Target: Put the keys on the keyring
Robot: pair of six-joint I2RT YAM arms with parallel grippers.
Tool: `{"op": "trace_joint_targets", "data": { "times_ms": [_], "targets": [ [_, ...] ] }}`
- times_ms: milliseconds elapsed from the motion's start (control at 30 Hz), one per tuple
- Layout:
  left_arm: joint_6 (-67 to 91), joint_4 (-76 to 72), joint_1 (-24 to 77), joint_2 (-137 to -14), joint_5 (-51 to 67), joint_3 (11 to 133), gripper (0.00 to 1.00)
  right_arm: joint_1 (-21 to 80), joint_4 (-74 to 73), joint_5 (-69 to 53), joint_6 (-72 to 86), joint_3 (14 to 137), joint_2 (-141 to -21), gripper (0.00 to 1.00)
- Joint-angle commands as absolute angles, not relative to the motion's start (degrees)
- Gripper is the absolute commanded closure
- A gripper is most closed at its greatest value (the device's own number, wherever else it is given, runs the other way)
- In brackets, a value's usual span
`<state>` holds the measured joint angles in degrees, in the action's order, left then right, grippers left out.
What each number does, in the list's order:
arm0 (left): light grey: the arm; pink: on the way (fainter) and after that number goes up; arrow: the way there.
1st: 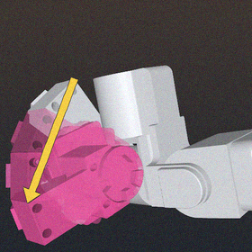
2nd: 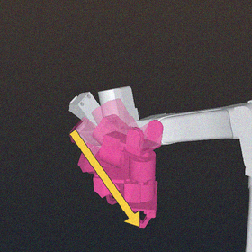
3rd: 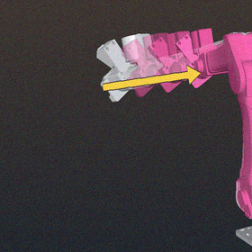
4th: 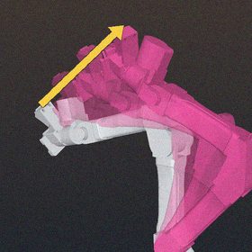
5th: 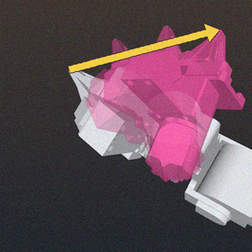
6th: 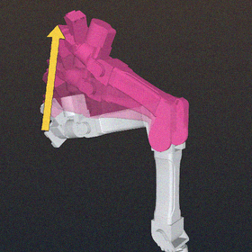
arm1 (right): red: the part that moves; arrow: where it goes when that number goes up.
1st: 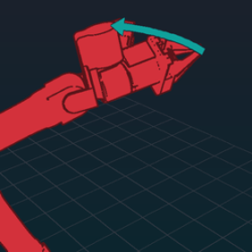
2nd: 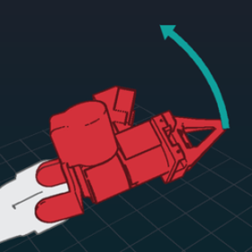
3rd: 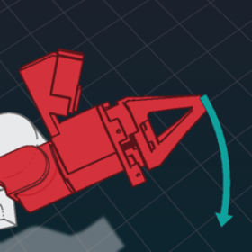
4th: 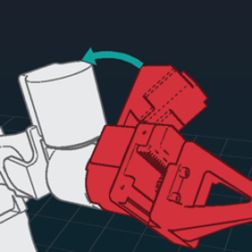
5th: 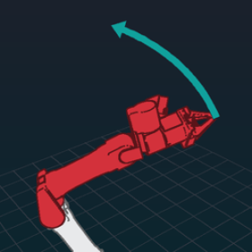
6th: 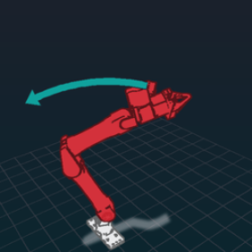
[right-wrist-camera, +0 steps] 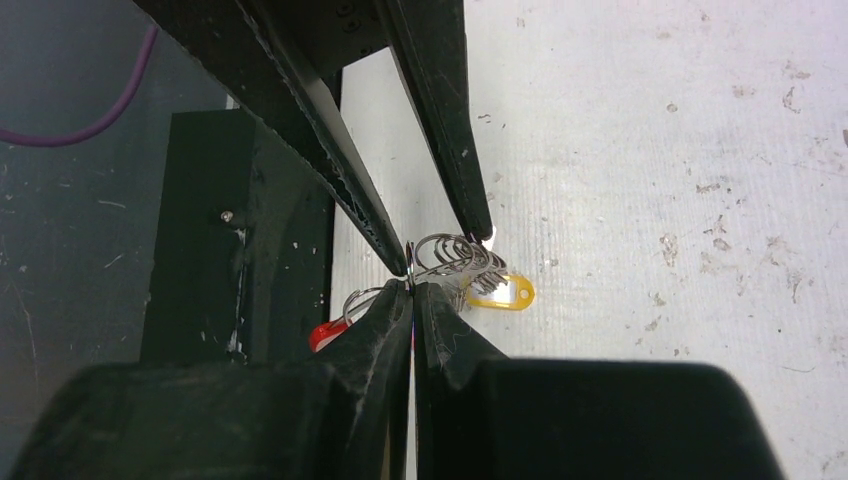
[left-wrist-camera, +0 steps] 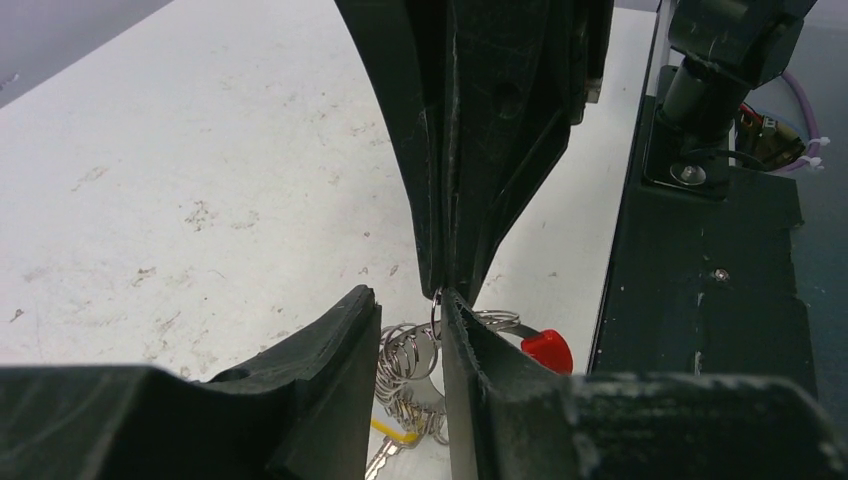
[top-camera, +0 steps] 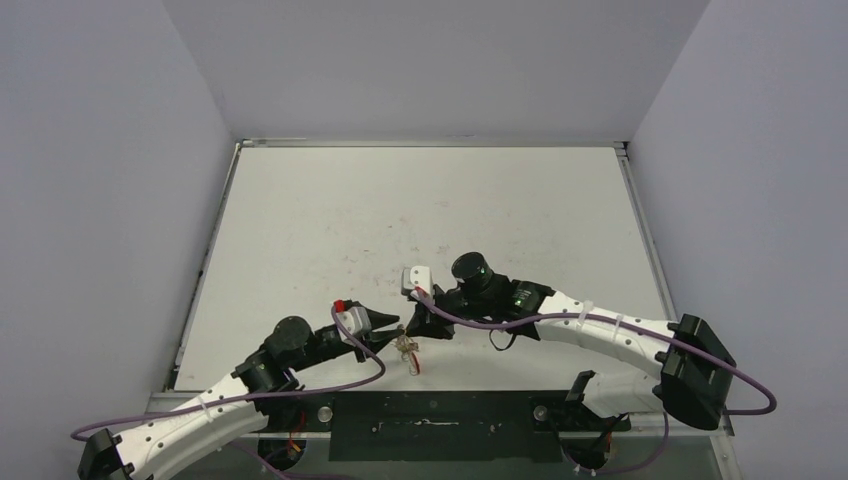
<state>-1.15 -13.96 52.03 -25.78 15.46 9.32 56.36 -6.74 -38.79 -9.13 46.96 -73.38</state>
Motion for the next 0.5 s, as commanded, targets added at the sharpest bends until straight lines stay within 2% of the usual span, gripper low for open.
{"op": "trace_joint_targets", "data": {
  "times_ms": [0,467],
  "targets": [
    [-1.25,-16.5,52.16,-23.98,16.43,10.7,0.74,56.87,2.96,-38.86,-7.86,45.46,-70.47,1.0],
    [-1.26,-15.67,52.12,-24.44,17.01,10.4,0.73,56.78,5.36,-38.23,-6.68,44.03,-69.44,1.0]
  ]
}}
